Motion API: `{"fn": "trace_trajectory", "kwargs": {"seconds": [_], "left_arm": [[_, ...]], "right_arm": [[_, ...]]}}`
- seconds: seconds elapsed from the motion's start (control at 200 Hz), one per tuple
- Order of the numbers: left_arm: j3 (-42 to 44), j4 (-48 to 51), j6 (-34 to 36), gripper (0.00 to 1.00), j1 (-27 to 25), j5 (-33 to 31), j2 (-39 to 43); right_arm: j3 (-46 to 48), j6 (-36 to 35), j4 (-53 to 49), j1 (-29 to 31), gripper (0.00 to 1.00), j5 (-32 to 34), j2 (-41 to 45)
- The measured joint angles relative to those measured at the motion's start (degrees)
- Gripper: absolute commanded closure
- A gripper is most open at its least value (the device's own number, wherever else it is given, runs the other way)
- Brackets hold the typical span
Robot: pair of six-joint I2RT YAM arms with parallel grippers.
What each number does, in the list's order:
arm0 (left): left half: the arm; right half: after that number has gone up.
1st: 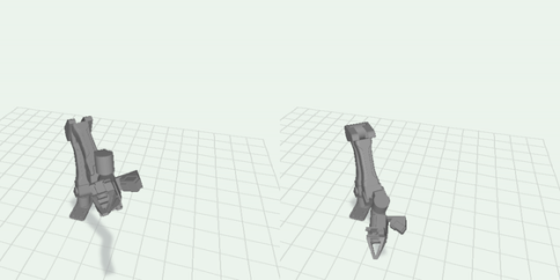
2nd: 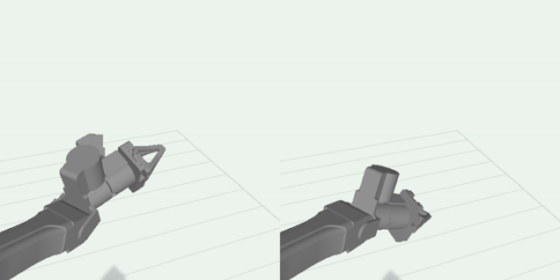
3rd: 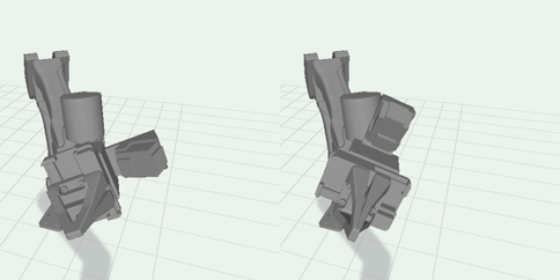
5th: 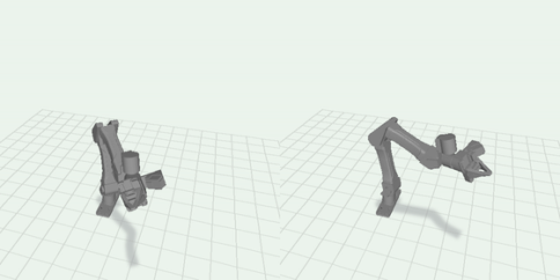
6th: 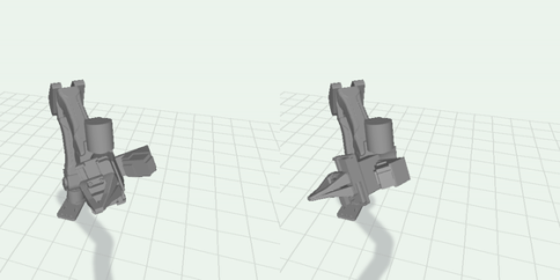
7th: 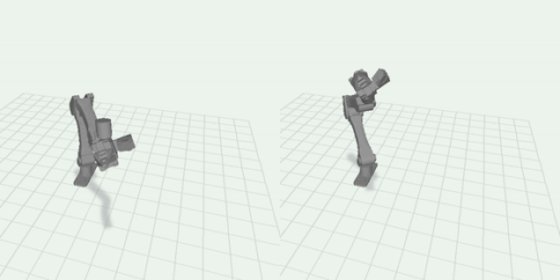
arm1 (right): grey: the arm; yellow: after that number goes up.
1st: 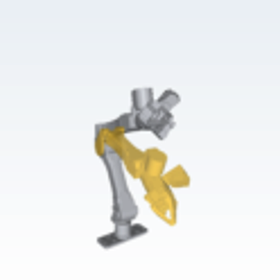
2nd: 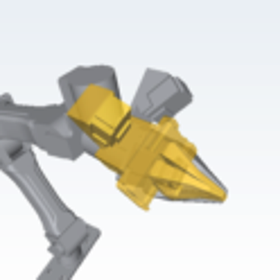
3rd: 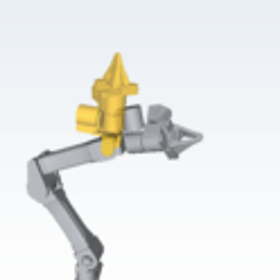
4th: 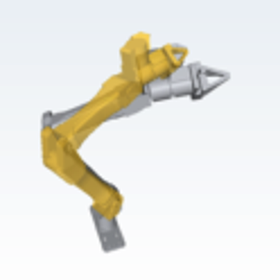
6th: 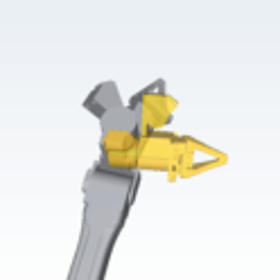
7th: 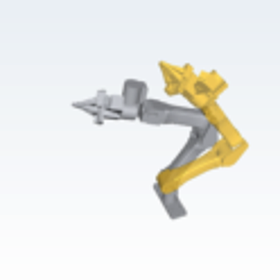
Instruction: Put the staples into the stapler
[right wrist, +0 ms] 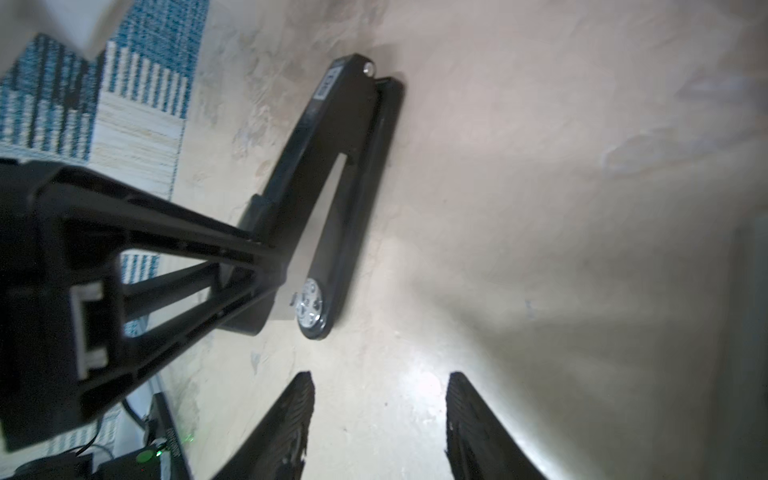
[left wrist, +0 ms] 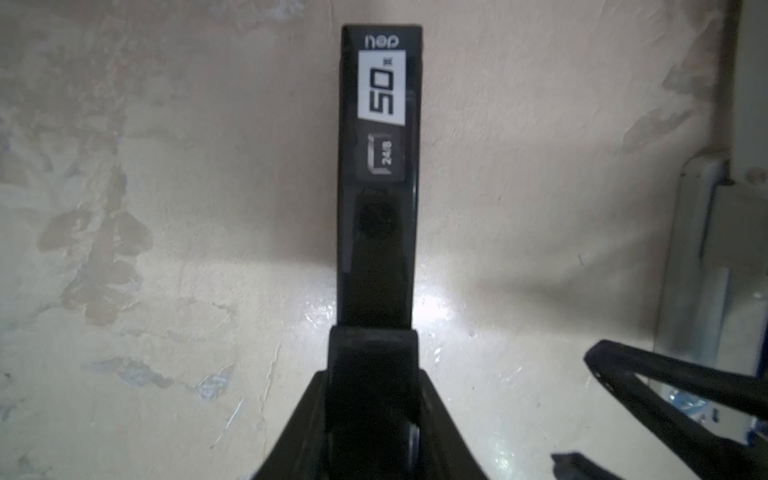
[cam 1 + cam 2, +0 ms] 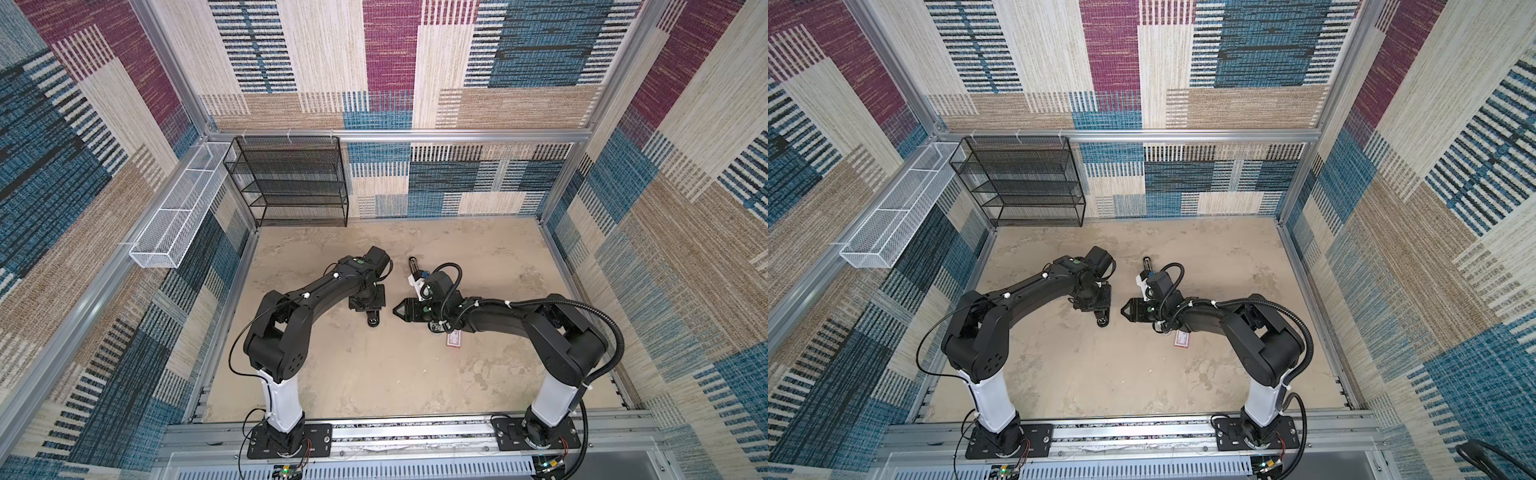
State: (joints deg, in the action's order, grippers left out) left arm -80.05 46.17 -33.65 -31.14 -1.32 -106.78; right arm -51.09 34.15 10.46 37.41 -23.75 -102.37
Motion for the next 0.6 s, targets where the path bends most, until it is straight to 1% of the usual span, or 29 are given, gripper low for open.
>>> {"fn": "trace_trajectory", "kwargs": {"seconds": [0.185,0.321,0.501,0.601], "left_arm": [[-0.7,0.9,-3.1,1.00,0.0,0.2,1.1],[-1.1,1.3,-4.6,1.00,0.0,0.7,1.9],[-0.6,1.2,-6.7,1.00,0.0,1.7,2.7],[-0.3,1.2,-7.3,1.00,0.0,1.7,3.3]], "right_arm": [[2.0,0.6,6.9,0.0,0.49,-5.9,-2.3],[3.3,2.6,11.8,0.0,0.50,-9.3,-3.8],[3.4,4.2,16.8,0.0,0.54,-11.9,-5.5],[2.7,4.8,17.6,0.0,0.55,-12.8,-7.3]]}}
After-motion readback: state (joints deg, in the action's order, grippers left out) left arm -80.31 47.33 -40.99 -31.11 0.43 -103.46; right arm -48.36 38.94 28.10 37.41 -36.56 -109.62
